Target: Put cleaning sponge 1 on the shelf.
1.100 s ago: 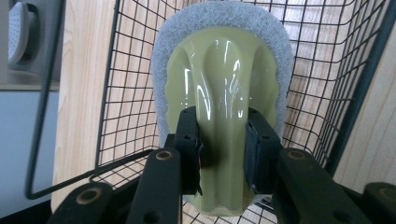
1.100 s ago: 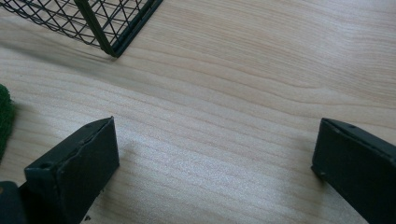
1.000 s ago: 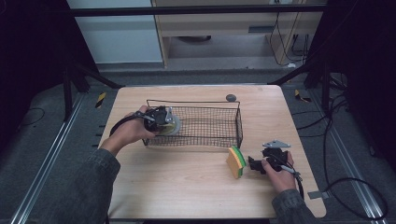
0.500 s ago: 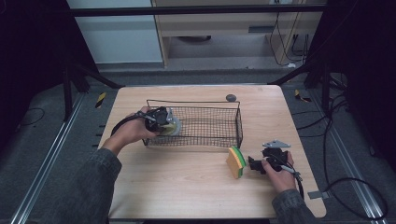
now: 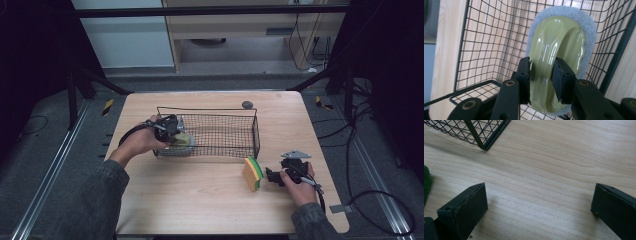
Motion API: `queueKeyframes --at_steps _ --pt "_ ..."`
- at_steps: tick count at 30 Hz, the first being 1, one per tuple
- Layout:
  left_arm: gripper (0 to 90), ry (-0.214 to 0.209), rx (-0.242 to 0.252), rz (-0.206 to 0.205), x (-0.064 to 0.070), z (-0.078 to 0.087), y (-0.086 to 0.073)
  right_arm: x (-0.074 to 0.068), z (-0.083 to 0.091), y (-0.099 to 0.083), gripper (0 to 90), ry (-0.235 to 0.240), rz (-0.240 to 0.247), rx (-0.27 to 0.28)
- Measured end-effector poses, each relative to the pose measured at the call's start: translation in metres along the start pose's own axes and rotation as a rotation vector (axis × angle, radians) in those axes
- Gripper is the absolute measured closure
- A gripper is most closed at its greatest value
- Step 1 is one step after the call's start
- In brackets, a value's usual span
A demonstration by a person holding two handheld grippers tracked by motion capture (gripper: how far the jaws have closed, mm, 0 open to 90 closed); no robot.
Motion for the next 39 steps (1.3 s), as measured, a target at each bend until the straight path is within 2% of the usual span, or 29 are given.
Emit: queueKeyframes --at_steps 4,5,9,12,17,26,32,33,34,35,37,38,39 --pt "67.6 -0.011 0.006 0.015 0.001 0.001 -0.001 0.000 0.000 0.000 0.7 0.000 0.000 0.000" --pt "67.6 -0.006 0.010 0.005 0.000 0.002 -0.001 0.000 0.000 0.000 0.7 0.000 0.000 0.000" --pt "65.3 -0.004 0.026 0.022 -0.001 0.007 -0.001 0.000 0.000 0.000 0.7 0.000 0.000 0.000" --pt "65.0 0.002 0.038 0.020 -0.003 0.010 0.000 0.000 0.000 0.000 0.7 0.000 0.000 0.000" --pt "64.6 0.031 0.059 0.032 -0.007 0.018 0.003 0.000 0.000 0.000 0.7 0.000 0.000 0.000" --pt "61.3 0.062 0.069 0.061 -0.010 0.021 0.004 0.000 0.000 0.000 0.7 0.000 0.000 0.000" --pt "57.0 0.086 0.075 0.096 -0.013 0.025 0.006 0.000 0.000 0.000 0.7 0.000 0.000 0.000" --pt "52.6 0.102 0.081 0.120 -0.014 0.027 0.006 0.000 0.000 0.000 0.7 0.000 0.000 0.000" --pt "47.8 0.102 0.081 0.120 -0.014 0.027 0.006 0.000 0.000 0.000 0.7 0.000 0.000 0.000" --pt "40.6 0.126 0.083 0.161 -0.017 0.030 0.006 0.000 0.000 0.000 0.7 0.000 0.000 0.000" --pt "21.0 0.161 0.084 0.206 -0.019 0.033 0.006 0.000 0.000 0.000 0.7 0.000 0.000 0.000" --pt "16.3 0.164 0.094 0.230 -0.020 0.035 0.004 0.000 0.000 0.000 0.7 0.000 0.000 0.000" --pt "13.5 0.164 0.094 0.230 -0.020 0.035 0.004 0.000 0.000 0.000 0.7 0.000 0.000 0.000"
Point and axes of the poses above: each handheld gripper's, and its own axes: z roughly backward along the jaws, y roughly out of its top, x roughly to its right, the point moved 3 cm from there along -z, roughly forward along the jaws, and after that the axes turned 12 degrees about y, right-handed, at the moved point
